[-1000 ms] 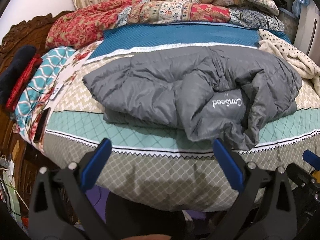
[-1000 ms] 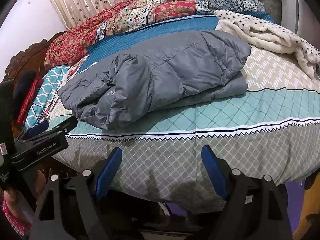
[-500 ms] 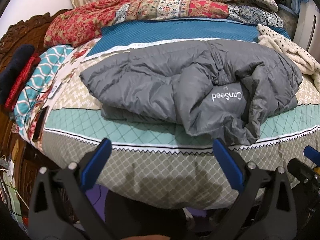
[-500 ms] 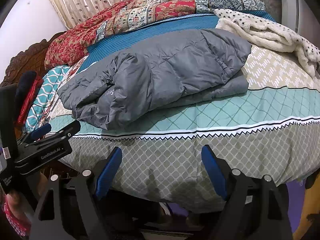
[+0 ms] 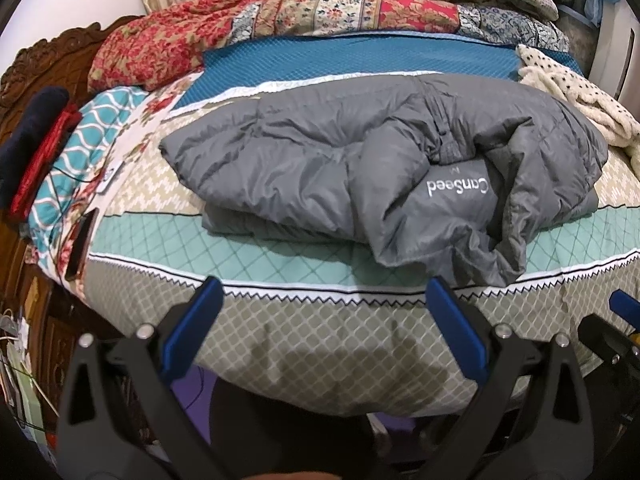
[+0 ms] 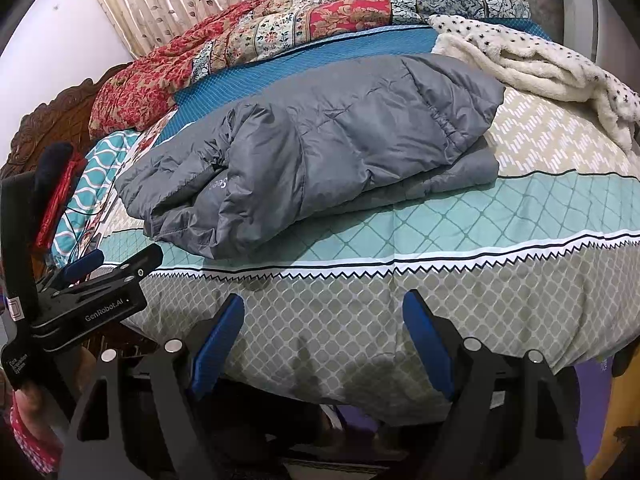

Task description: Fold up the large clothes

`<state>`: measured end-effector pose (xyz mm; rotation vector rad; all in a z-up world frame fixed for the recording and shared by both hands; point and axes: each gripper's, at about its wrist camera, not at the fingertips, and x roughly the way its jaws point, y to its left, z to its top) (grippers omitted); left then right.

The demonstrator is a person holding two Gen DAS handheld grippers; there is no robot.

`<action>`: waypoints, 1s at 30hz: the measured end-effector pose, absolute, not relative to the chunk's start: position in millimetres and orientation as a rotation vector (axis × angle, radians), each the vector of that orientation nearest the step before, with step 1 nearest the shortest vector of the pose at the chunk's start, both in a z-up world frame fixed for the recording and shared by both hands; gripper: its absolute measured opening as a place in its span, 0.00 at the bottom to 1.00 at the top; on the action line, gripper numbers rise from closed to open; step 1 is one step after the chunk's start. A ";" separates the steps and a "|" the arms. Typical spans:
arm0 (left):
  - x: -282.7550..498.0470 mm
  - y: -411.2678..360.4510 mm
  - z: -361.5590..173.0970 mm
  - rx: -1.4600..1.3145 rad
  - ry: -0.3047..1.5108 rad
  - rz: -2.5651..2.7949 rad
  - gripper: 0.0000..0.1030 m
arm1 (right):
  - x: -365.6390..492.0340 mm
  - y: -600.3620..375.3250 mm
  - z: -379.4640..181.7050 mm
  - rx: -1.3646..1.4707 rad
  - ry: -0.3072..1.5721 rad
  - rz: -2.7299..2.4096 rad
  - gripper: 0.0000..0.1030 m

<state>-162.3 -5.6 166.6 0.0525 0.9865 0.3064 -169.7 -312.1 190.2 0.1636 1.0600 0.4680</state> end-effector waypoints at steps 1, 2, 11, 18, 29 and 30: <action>-162.3 -5.5 166.5 0.050 0.988 0.307 0.94 | -170.7 -311.4 190.0 0.164 1.060 0.468 0.77; -162.7 -5.0 166.3 0.049 0.989 0.306 0.94 | -170.6 -311.4 190.1 0.163 1.060 0.468 0.77; -162.3 -2.6 165.8 0.051 0.990 0.316 0.94 | -171.0 -310.5 189.2 0.159 1.060 0.469 0.77; -162.3 -3.0 165.5 0.048 0.993 0.310 0.94 | -174.6 -307.4 187.2 0.154 1.060 0.470 0.77; -162.8 -9.1 171.8 -0.003 0.987 0.230 0.94 | -173.4 -307.4 187.6 0.154 1.061 0.471 0.77; -162.3 -8.9 171.0 -0.003 0.992 0.234 0.94 | -168.2 -310.0 188.7 0.153 1.062 0.474 0.77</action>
